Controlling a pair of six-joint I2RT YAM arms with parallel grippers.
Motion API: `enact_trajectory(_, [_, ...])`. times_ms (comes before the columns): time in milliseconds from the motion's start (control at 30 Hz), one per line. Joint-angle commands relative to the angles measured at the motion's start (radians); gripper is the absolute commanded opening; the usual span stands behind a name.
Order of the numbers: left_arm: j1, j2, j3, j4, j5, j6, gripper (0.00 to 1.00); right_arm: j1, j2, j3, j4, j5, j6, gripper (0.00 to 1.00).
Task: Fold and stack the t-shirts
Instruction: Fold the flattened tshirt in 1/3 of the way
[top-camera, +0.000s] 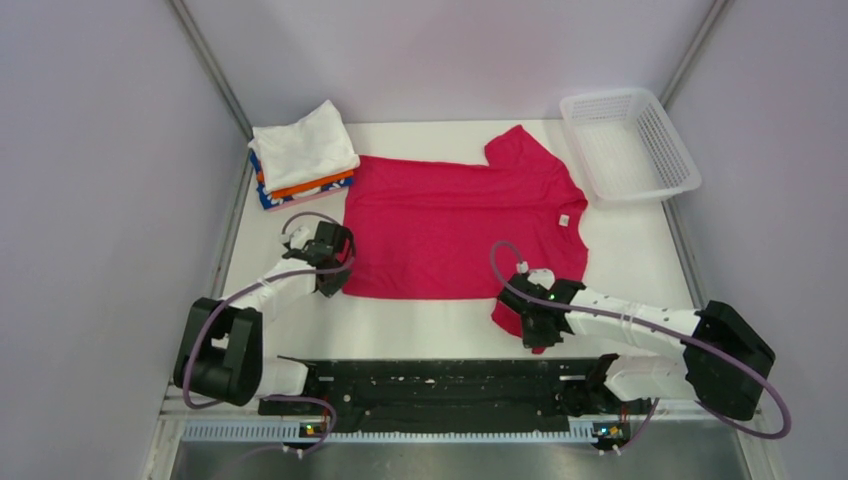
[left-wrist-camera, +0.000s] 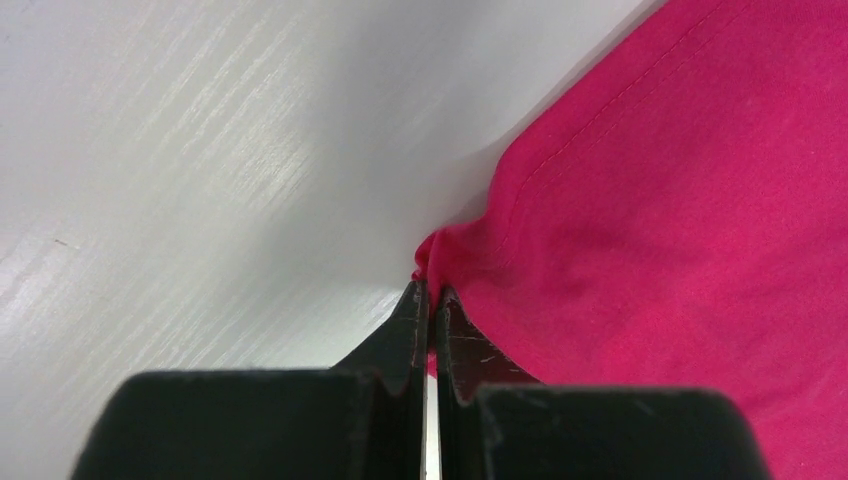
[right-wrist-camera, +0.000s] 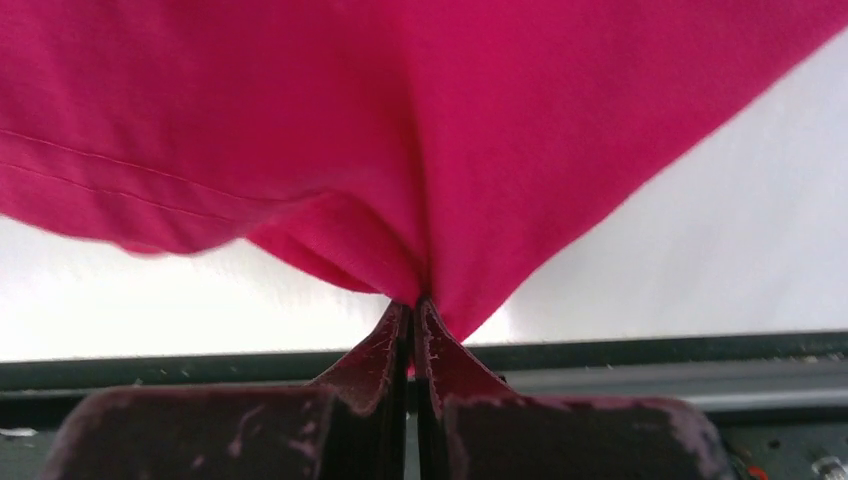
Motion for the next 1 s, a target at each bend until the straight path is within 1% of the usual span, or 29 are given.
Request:
enact_trajectory(0, [0.002,-0.045,0.004,-0.041,-0.038,-0.006,0.0,0.015,-0.07,0.018,-0.159,-0.026,0.023,0.0])
enact_trajectory(100, [0.002,-0.079,-0.014,-0.062,-0.027,-0.013,0.0,0.017,-0.117,0.028,-0.207,-0.025,0.026,0.0])
enact_trajectory(200, [0.002,-0.126,-0.043,-0.106,-0.001,-0.026,0.0,0.019,-0.161,0.03,-0.239,-0.058,0.019,0.0])
enact_trajectory(333, [0.002,-0.201,-0.104,-0.154,0.035,-0.053,0.0,0.039,-0.236,0.014,-0.237,-0.137,0.01,0.0])
enact_trajectory(433, [0.001,-0.249,-0.136,-0.178,0.076,-0.065,0.0,0.039,-0.275,0.029,-0.243,-0.133,0.003,0.0])
enact_trajectory(600, [0.0,-0.345,-0.151,-0.246,0.064,-0.077,0.0,0.038,-0.304,0.032,-0.243,-0.143,-0.013,0.0])
enact_trajectory(700, [0.001,-0.39,-0.144,-0.248,0.086,-0.068,0.0,0.038,-0.304,0.043,-0.228,-0.123,-0.022,0.0])
enact_trajectory(800, [0.0,-0.402,-0.126,-0.232,0.09,-0.072,0.0,0.039,-0.295,0.073,-0.195,-0.09,-0.041,0.0])
enact_trajectory(867, [0.0,-0.399,-0.117,-0.199,0.087,-0.08,0.0,0.038,-0.279,0.108,-0.179,-0.04,-0.055,0.0])
enact_trajectory(967, [0.0,-0.372,-0.089,-0.147,0.102,-0.081,0.0,0.031,-0.223,0.174,-0.163,0.081,-0.065,0.0])
